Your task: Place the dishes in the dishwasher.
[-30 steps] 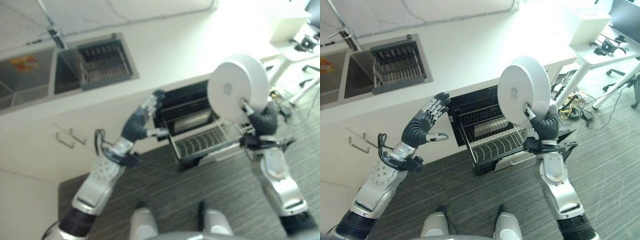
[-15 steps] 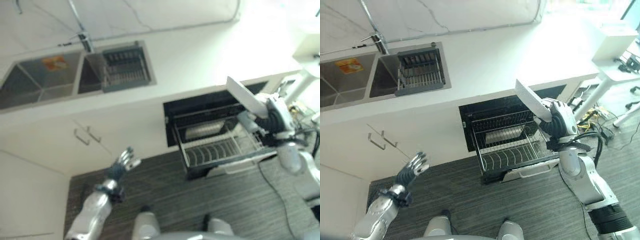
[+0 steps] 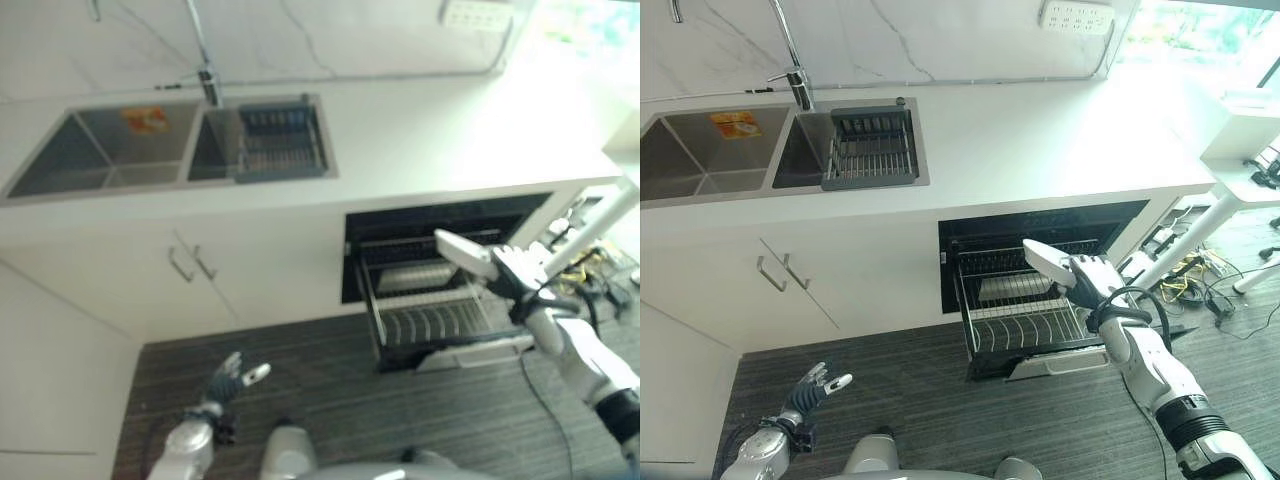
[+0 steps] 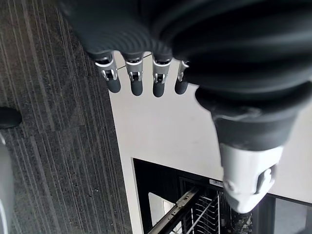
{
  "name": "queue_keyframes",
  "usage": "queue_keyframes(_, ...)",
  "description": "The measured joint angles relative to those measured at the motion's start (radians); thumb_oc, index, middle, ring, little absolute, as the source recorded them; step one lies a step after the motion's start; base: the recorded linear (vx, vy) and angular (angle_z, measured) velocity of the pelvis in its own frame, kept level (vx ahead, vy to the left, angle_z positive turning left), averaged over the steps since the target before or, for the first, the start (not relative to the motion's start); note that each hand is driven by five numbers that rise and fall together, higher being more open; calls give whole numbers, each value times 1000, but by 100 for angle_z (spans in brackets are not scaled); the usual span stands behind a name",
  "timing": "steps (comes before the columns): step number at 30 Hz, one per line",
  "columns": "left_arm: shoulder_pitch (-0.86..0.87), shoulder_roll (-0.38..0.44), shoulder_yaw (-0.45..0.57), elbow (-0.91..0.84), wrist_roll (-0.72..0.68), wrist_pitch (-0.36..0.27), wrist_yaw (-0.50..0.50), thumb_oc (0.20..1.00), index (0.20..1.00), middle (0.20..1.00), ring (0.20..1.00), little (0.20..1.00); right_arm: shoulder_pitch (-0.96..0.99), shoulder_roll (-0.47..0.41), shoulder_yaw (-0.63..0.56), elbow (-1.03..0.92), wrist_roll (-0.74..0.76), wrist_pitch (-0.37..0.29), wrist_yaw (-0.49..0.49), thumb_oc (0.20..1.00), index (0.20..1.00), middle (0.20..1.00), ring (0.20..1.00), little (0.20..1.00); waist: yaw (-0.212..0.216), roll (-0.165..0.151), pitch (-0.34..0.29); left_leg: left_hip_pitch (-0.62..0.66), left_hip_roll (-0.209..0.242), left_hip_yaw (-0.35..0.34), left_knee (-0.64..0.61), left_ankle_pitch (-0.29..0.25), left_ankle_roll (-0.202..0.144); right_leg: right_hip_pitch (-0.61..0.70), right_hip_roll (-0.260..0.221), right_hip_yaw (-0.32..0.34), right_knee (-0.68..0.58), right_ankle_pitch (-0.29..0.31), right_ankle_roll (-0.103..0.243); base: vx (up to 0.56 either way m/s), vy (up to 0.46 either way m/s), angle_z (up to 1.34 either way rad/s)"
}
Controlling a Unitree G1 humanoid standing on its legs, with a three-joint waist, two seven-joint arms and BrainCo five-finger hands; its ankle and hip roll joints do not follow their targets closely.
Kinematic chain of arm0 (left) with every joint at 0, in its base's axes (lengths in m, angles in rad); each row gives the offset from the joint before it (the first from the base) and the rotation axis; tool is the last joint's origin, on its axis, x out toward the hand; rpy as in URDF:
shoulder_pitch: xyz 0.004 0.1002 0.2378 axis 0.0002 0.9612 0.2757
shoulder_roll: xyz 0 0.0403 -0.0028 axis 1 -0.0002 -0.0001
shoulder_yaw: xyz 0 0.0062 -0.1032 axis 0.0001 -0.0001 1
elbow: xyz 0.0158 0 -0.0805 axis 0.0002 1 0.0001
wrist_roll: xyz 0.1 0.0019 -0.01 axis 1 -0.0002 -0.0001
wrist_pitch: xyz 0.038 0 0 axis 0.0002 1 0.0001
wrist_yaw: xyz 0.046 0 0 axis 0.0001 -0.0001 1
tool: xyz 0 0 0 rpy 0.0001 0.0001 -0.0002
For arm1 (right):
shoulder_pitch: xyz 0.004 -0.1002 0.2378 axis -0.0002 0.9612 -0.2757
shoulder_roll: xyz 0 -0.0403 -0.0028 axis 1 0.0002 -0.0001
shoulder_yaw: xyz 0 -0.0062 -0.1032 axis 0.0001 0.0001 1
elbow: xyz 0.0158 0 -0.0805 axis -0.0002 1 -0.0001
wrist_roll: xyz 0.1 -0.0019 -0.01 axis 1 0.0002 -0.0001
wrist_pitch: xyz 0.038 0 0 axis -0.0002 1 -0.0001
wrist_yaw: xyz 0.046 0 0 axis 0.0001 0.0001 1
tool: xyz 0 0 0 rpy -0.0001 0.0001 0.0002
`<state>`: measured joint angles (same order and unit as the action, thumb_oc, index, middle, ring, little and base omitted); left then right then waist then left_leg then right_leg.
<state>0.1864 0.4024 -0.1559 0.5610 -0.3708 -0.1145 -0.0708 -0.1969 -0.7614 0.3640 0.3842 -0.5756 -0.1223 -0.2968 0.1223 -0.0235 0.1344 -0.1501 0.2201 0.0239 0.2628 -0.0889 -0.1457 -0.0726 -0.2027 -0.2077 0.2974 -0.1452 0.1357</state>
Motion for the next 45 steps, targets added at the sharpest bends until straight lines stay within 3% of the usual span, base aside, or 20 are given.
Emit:
queue_keyframes(6, 7, 0, -2, 1, 9, -7, -7, 1000, 1000, 1000, 1000, 1000, -53, 128, 90, 222, -26, 9, -46, 200, 200, 200, 200, 200, 41, 13, -6, -5, -9, -38, -1, 1, 0, 36, -3, -43, -17, 0, 1, 21, -5, 16)
queue_keyframes(12, 9, 1, -2, 2, 39, -10, -10, 1000, 1000, 1000, 1000, 1000, -86, 131, 101, 270, 9, 27, -39, 200, 200, 200, 200, 200, 62, 23, -5, -3, -26, -46, -1, 2, 1, 53, -17, -57, -22, -2, 5, 26, 0, 9)
queue_keyframes(16, 1, 1, -4, 34, 40, -23, -13, 1000, 1000, 1000, 1000, 1000, -140, 135, 137, 339, -4, 95, -87, 200, 200, 200, 200, 200, 69, 25, -5, -4, -28, -68, 0, 3, -2, 70, -16, -78, -34, 0, 7, 8, -12, 8)
queue_keyframes(21, -2, 5, -42, 71, 42, -44, -13, 1000, 1000, 1000, 1000, 1000, -266, 176, 169, 471, -6, 133, -116, 200, 200, 200, 200, 200, 94, 26, -4, -7, -30, -70, 0, 4, -3, 69, -15, -82, -36, -1, 8, 2, -6, 3)
queue_keyframes(30, -13, 21, -43, 70, 47, -65, -2, 1000, 1000, 1000, 1000, 1000, -316, 208, 183, 639, -15, 144, -111, 200, 200, 200, 200, 200, 132, 25, 3, -8, -34, -94, 0, 4, -4, 92, -13, -108, -51, -3, 11, 10, -25, 7)
queue_keyframes(36, -24, 29, -42, 69, 78, -116, 64, 1000, 1000, 1000, 1000, 1000, -323, 291, 214, 699, -11, 201, -89, 200, 200, 200, 200, 200, 171, 32, 34, -25, -37, -108, 1, 6, -7, 91, -13, -124, -51, -5, 12, -14, -47, 8)
queue_keyframes(45, -72, 40, -46, 63, 77, -133, 71, 1000, 1000, 1000, 1000, 1000, -419, 278, 213, 813, 8, 264, -68, 200, 200, 200, 200, 200, 207, 65, 102, -82, -48, -151, 18, 22, -9, 61, -14, -163, -46, -4, 12, -105, -50, 12)
